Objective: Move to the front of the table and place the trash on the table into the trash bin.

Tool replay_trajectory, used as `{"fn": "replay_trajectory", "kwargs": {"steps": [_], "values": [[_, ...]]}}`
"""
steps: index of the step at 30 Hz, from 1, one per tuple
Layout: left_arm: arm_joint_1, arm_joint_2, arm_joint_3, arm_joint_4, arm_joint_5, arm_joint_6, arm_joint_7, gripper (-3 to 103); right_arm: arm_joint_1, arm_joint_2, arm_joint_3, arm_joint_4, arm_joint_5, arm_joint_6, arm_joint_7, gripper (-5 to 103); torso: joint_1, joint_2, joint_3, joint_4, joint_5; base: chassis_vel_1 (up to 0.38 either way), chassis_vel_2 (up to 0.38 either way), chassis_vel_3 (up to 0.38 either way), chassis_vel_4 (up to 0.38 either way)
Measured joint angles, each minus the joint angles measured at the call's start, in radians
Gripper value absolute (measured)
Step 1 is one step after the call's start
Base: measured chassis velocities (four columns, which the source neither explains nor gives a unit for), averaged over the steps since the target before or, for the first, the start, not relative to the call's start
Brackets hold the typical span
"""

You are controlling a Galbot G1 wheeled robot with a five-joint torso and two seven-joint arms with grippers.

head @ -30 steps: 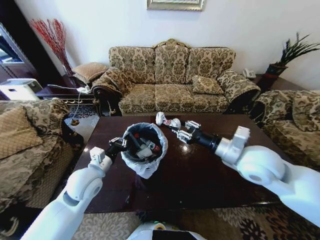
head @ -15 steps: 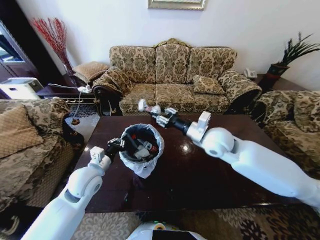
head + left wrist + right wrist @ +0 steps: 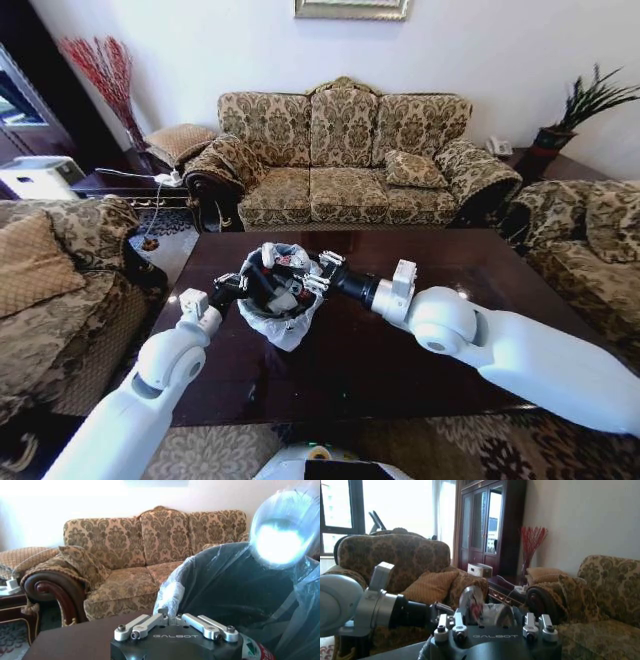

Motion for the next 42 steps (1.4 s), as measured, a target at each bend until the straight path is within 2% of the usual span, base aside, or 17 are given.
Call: {"fn": "replay_trajectory", "kwargs": {"steps": [5, 8, 9, 11, 13, 17, 19, 21, 22, 25, 28, 29, 31, 32, 33, 37, 42], "values": [[0.001, -0.002, -0.007, -0.003, 0.000, 0.000, 0.001, 1, 0.000, -0.005, 0.005, 0.007, -0.001, -0.003, 0.003, 78, 0.000, 0.000, 0.000, 0.0000, -0.0002, 0.000, 0.000, 0.000, 0.000], [0.001, -0.006, -0.006, -0.005, 0.000, 0.000, 0.002, 1, -0.001, -0.005, 0.015, 0.009, 0.001, 0.000, 0.019, 83, 0.000, 0.000, 0.000, 0.0001, -0.0001, 0.000, 0.000, 0.000, 0.000], [0.001, -0.009, -0.006, -0.005, 0.000, 0.000, 0.002, 1, -0.005, -0.006, 0.040, 0.014, 0.010, 0.001, 0.045, 94, 0.000, 0.000, 0.000, 0.0002, 0.0000, 0.000, 0.000, 0.000, 0.000], [0.002, -0.010, -0.006, -0.005, 0.000, 0.000, 0.003, 1, -0.013, -0.009, 0.065, 0.017, 0.020, 0.000, 0.066, 94, 0.000, 0.000, 0.000, 0.0002, 0.0000, 0.000, 0.000, 0.000, 0.000], [0.005, -0.013, -0.015, -0.004, 0.005, -0.004, 0.004, 1, -0.066, -0.033, 0.168, 0.024, 0.044, -0.013, 0.136, 99, 0.000, 0.000, 0.000, 0.0001, -0.0002, 0.000, 0.000, 0.000, 0.000], [0.012, -0.020, -0.036, -0.004, 0.007, -0.010, 0.005, 1, -0.194, -0.099, 0.277, 0.012, 0.011, -0.013, 0.234, 100, 0.000, 0.000, 0.000, -0.0006, -0.0002, 0.000, 0.000, 0.000, 0.000], [0.026, -0.030, -0.056, -0.015, 0.013, -0.012, 0.005, 1, -0.226, -0.102, 0.292, -0.012, -0.010, -0.006, 0.257, 100, 0.000, 0.000, 0.000, -0.0012, -0.0002, 0.000, 0.000, 0.000, 0.000], [0.050, -0.049, -0.080, -0.040, 0.019, -0.016, -0.004, 1, -0.254, -0.084, 0.304, -0.048, -0.034, 0.001, 0.264, 100, 0.000, 0.000, 0.000, -0.0005, 0.0000, 0.000, 0.000, 0.000, 0.000], [0.061, -0.061, -0.089, -0.055, 0.021, -0.017, -0.017, 1, -0.286, -0.068, 0.321, -0.072, -0.056, 0.003, 0.264, 100, 0.000, 0.000, 0.000, 0.0011, 0.0010, 0.000, 0.000, 0.000, 0.000], [0.058, -0.066, -0.093, -0.058, 0.025, -0.019, -0.027, 1, -0.370, -0.054, 0.380, -0.092, -0.110, 0.006, 0.297, 100, 0.000, 0.000, 0.000, 0.0012, 0.0003, 0.000, 0.000, 0.000, 0.000], [0.050, -0.071, -0.084, -0.050, 0.030, -0.019, -0.026, 1, -0.603, -0.013, 0.587, -0.109, -0.208, 0.001, 0.328, 100, 0.000, 0.000, 0.000, -0.0003, -0.0002, 0.000, 0.000, 0.000, 0.000], [0.050, -0.071, -0.084, -0.050, 0.030, -0.019, -0.026, 1, -0.603, -0.013, 0.587, -0.109, -0.208, 0.001, 0.328, 100, 0.000, 0.000, 0.000, -0.0003, -0.0002, 0.000, 0.000, 0.000, 0.000], [0.055, -0.077, -0.082, -0.043, 0.038, -0.020, -0.020, 1, -0.853, 0.050, 0.794, -0.125, -0.311, 0.008, 0.301, 100, 0.000, 0.000, 0.000, -0.0001, 0.0000, 0.059, -0.051, -0.091, 0.079], [0.056, -0.078, -0.082, -0.043, 0.040, -0.020, -0.020, 1, -0.910, 0.067, 0.840, -0.127, -0.335, 0.014, 0.286, 100, 0.000, 0.000, 0.000, -0.0003, 0.0001, 0.122, -0.126, -0.115, 0.154], [0.056, -0.078, -0.082, -0.043, 0.040, -0.020, -0.020, 1, -0.910, 0.067, 0.840, -0.127, -0.335, 0.014, 0.286, 100, 0.000, 0.000, 0.000, -0.0003, 0.0001, 0.122, -0.126, -0.115, 0.154], [0.061, -0.084, -0.083, -0.044, 0.040, -0.022, -0.019, 1, -1.109, 0.146, 0.995, -0.128, -0.417, 0.042, 0.223, 100, 0.000, 0.000, 0.000, -0.0005, 0.0004, 0.152, -0.206, -0.194, 0.205], [0.063, -0.093, -0.085, -0.048, 0.040, -0.022, -0.020, 1, -1.183, 0.195, 1.054, -0.129, -0.445, 0.056, 0.213, 100, -0.001, 0.000, 0.000, 0.0001, -0.0008, 0.210, -0.259, -0.238, 0.250]]}}
